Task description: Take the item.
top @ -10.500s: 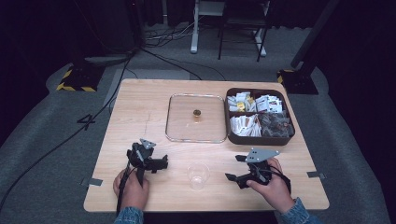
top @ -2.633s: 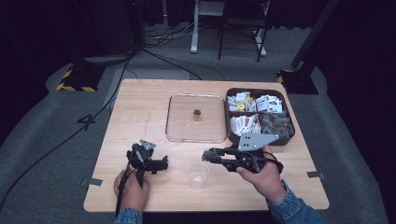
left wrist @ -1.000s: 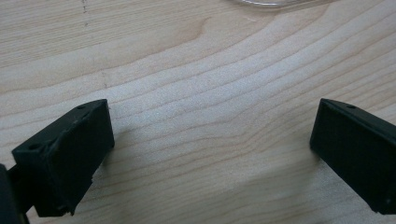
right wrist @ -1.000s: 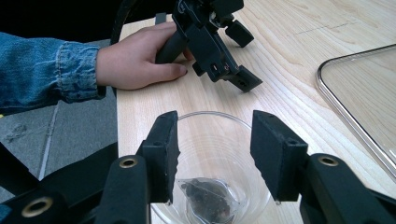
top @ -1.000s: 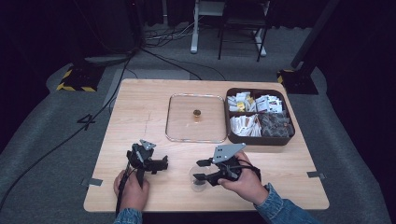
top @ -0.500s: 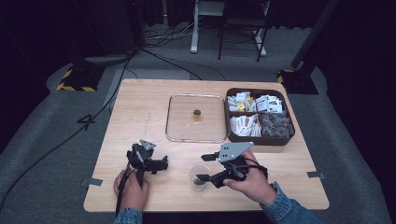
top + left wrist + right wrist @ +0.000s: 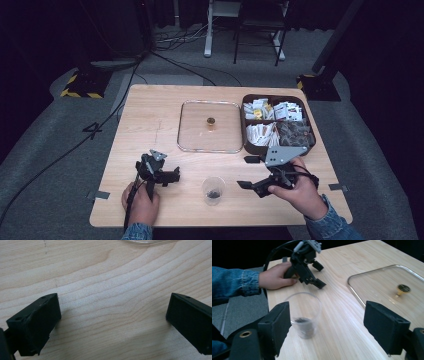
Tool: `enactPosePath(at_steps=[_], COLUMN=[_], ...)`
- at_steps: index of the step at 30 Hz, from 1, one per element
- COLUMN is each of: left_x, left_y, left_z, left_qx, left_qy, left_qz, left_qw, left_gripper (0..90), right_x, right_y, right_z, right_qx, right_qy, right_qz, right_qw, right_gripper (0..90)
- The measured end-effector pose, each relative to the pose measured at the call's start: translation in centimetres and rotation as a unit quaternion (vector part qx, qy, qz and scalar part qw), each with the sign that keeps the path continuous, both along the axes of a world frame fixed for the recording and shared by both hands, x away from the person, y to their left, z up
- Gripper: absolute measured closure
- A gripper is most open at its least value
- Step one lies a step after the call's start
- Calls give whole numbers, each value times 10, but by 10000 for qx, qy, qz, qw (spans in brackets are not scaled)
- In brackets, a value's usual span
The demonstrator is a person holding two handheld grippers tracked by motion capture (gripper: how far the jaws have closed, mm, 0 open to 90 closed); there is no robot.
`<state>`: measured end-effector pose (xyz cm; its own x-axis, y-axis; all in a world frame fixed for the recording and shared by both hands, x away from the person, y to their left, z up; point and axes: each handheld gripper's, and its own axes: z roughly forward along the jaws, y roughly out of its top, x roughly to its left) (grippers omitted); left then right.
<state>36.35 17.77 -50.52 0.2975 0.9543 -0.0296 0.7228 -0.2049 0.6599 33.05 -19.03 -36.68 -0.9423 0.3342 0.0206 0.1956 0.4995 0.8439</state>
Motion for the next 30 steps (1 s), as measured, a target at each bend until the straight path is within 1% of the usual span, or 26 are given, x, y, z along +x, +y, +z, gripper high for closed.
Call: enactPosePath(at_steps=[2,6,12,21,22,23,30], left_x=[0,0,0,0,0,0,0], left_y=[0,0,0,0,0,0,0], left_z=[0,0,0,0,0,0,0], left_qx=[0,-1,-2,-2,-2,-1,-2], left_qy=[-2,-2,-3,-2,-3,-4,-3], left_qz=[2,2,4,4,3,4,4], left_qw=[10000,10000,10000,10000,10000,10000,10000], left_gripper=[0,0,0,0,0,0,0], right_x=[3,7,13,24,26,26,32], right_y=[-9,-25,-44,-68,-73,-73,-83], right_z=[-1,-5,-16,-42,-49,-49,-74], right_qx=[13,77,-6,-227,-271,-271,-470], right_qy=[14,141,217,345,385,385,518], right_qz=[-98,-267,-549,-916,-985,-985,-1114], right_qw=[9999,9995,9983,9949,9940,9940,9913], right_gripper=[225,233,238,237,236,236,224])
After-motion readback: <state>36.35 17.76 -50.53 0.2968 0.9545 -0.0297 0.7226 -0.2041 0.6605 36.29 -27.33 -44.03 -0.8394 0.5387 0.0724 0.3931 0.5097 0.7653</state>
